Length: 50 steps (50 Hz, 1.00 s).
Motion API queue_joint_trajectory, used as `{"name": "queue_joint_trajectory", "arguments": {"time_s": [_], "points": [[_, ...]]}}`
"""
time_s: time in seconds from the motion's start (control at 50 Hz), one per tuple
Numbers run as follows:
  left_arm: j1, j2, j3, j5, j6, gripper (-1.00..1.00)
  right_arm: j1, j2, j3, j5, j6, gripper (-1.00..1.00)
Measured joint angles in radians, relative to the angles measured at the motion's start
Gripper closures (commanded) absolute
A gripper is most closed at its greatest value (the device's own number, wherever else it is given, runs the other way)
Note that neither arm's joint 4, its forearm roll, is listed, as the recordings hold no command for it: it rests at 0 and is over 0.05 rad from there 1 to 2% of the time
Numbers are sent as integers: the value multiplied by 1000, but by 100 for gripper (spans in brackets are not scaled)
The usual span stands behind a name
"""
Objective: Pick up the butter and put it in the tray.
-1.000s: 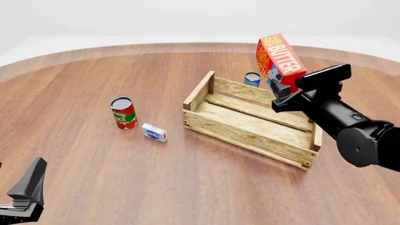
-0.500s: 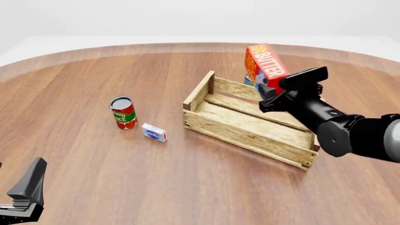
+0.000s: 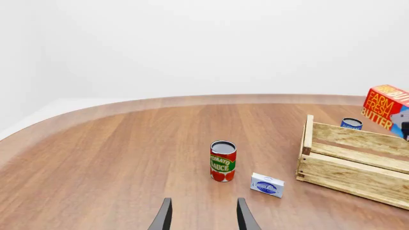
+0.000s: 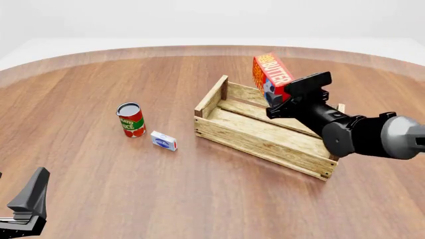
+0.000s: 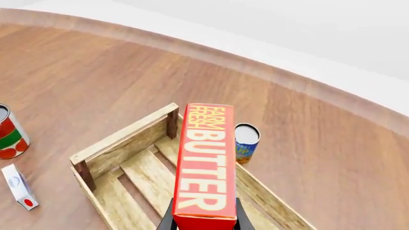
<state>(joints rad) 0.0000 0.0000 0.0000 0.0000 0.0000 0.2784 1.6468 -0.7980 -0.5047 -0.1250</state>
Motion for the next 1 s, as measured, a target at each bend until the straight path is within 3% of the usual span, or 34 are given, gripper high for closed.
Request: {"name": "queue_joint_trajectory", "arguments": {"time_s": [1.0], "points": [[0, 0, 0, 0, 0, -100, -10, 154, -96, 62, 22, 100]]}}
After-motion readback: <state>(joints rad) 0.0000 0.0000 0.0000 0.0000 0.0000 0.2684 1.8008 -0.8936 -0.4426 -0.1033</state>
